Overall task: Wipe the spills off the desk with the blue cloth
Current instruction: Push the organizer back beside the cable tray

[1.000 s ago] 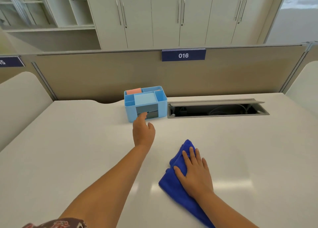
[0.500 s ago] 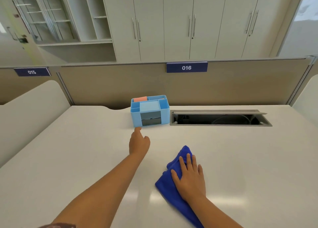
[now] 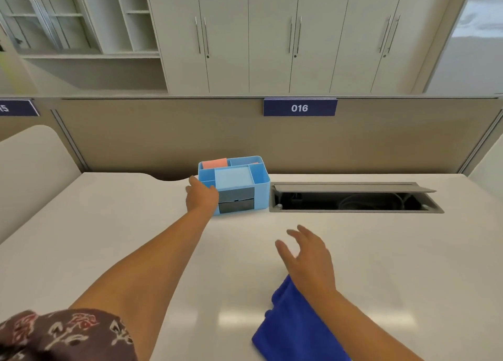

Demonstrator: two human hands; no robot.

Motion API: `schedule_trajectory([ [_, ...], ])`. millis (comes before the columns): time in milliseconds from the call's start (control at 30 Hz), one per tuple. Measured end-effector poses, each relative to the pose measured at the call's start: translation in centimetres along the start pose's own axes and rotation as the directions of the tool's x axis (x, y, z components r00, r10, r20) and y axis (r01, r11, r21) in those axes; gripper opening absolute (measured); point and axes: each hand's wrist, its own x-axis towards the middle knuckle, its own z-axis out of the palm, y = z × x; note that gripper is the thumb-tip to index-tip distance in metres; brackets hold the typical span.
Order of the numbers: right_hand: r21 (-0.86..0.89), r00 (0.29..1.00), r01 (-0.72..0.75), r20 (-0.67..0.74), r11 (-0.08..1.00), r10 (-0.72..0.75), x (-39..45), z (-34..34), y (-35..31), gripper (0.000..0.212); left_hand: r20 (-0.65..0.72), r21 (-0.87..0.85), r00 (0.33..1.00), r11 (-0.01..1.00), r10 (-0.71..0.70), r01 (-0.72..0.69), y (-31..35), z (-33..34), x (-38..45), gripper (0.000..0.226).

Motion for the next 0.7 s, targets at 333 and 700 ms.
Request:
schedule_trajectory([
  [333,0.175,0.965,-0.048,0.261,0.983,0.000,16.8,3.0,-5.6,0.065,-0.001,-0.181,0.995,0.978,-0.104,0.102,-2.4,1.0,4.3,0.029],
  [700,-0.093,0.984,0.089,0.164,0.992,-0.073,17.2,5.2,-4.5,0.058,0.023,-0.243,0.991,0.961,-0.131,0.132,-2.5,1.4,6.7,0.024],
])
